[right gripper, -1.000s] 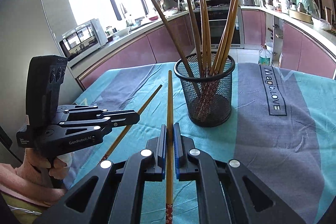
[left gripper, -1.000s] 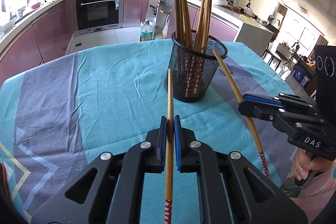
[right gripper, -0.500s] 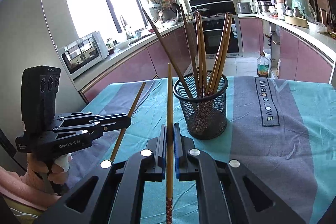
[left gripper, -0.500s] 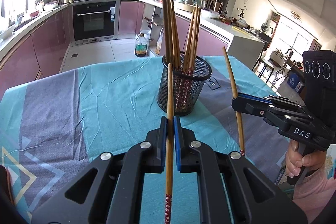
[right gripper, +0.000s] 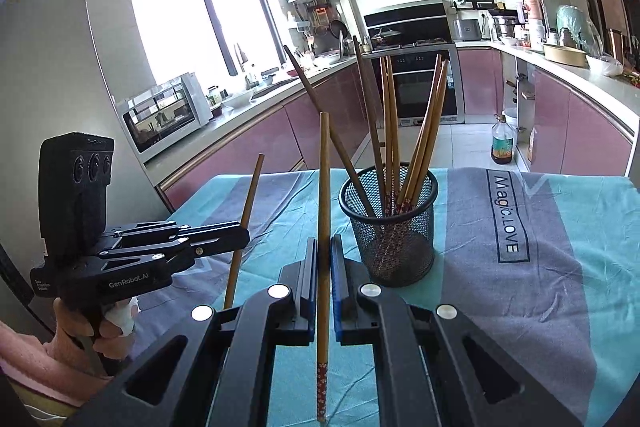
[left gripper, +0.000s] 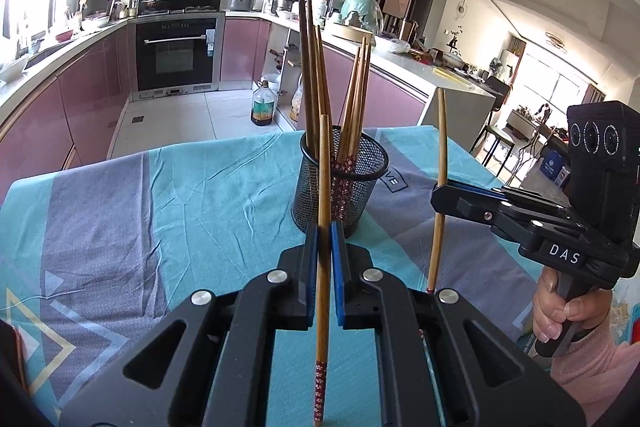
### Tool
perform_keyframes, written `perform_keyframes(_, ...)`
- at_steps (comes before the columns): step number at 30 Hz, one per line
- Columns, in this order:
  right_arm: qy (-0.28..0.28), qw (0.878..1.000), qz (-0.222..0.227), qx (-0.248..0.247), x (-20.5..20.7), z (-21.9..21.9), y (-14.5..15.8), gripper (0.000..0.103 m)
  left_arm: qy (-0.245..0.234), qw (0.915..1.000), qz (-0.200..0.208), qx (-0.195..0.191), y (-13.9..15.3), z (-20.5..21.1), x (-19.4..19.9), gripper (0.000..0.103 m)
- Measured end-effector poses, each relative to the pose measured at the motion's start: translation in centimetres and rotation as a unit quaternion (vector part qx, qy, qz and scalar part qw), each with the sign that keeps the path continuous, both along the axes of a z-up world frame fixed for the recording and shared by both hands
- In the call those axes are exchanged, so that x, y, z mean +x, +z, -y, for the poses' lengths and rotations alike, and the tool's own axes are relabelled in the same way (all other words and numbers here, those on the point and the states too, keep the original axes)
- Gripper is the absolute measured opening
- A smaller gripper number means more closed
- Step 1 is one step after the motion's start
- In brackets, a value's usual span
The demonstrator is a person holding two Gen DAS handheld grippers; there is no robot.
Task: Organize utensils
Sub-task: 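Lift both chopsticks upright and carry them toward the mesh holder, then lower both chopsticks into the mesh holder beside the others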
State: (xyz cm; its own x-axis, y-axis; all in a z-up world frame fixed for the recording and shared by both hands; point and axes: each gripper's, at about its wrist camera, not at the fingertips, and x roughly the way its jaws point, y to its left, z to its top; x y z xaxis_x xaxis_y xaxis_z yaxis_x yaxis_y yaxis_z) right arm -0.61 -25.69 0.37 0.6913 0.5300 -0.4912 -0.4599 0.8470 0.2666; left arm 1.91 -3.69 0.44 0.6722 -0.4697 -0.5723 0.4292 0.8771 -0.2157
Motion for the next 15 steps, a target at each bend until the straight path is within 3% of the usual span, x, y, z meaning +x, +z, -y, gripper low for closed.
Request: perform_keyframes(15, -0.006, 1.000, 0.015, 0.006, 0.7, 0.3, 1.2, 0.005, 0.003, 0.9998, 0.015, -0.014, 1.3, -0.3, 0.1, 0.007)
